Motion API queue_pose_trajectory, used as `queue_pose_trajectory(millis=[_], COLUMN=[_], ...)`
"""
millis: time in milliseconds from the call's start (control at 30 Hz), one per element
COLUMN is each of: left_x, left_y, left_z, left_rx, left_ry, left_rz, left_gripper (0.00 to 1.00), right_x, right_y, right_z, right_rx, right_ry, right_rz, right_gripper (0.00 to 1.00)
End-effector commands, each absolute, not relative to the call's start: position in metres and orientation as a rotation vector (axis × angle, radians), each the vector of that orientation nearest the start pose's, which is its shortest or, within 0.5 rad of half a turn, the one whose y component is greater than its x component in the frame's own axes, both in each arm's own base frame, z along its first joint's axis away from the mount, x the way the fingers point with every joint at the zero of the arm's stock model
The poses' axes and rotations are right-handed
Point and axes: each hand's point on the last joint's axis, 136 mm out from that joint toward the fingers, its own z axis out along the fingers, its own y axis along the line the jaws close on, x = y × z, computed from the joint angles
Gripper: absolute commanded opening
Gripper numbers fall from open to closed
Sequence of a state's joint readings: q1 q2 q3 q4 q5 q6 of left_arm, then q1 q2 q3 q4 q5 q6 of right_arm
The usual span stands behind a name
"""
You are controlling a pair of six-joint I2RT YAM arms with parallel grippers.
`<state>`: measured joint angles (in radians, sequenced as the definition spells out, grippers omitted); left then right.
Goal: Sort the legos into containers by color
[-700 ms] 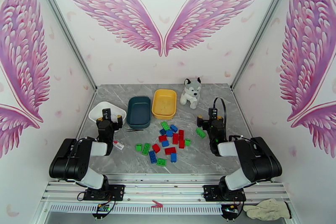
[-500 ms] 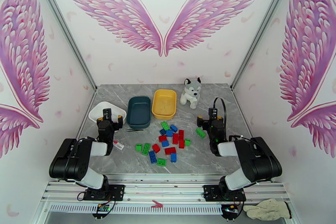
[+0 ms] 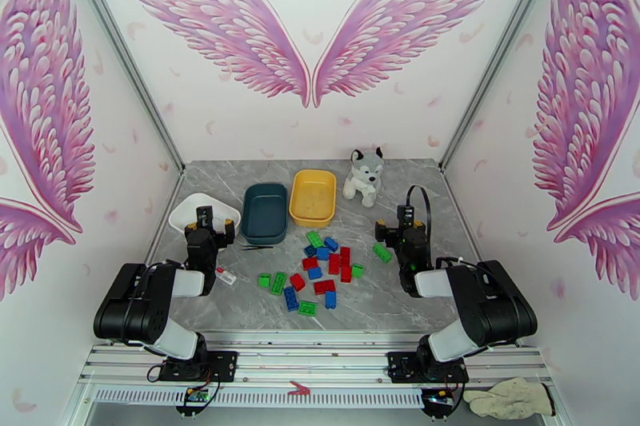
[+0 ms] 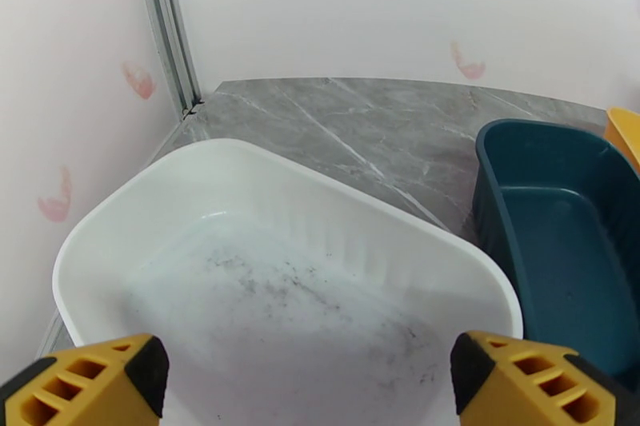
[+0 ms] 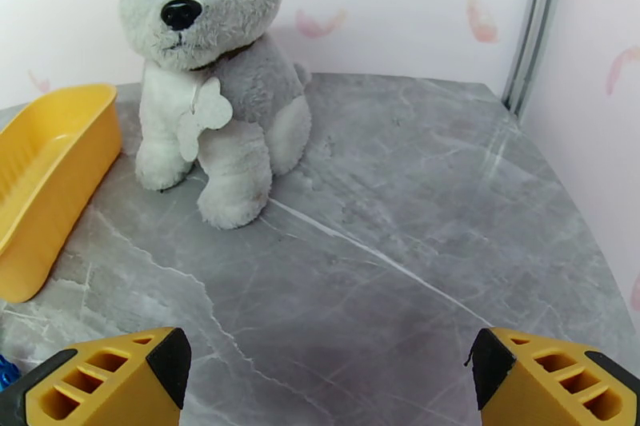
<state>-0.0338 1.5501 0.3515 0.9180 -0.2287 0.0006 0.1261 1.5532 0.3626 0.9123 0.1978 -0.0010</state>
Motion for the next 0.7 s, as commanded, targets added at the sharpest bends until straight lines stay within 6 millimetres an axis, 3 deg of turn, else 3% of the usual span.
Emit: queue_pose_trajectory(millis=[0,667], left_x=[0.3978,0.4014], left_y=[0.0239,0.0251], left_z=[0.1160,0.1146], left_rx=[-0.118,-0.111], left_ry=[1.818,1.835], left_rz=[0.187,0.128], left_gripper=[0.99,0.99], right_x=[0.4013,0.4015], right_y=[0.0168,0.0172], right_z=[0.1110,0.1105], right_rx=[0.011,0.011], right_ry=[1.836,1.838], right_rz=[-0.094,-0.090], right_gripper=[0.99,0.99])
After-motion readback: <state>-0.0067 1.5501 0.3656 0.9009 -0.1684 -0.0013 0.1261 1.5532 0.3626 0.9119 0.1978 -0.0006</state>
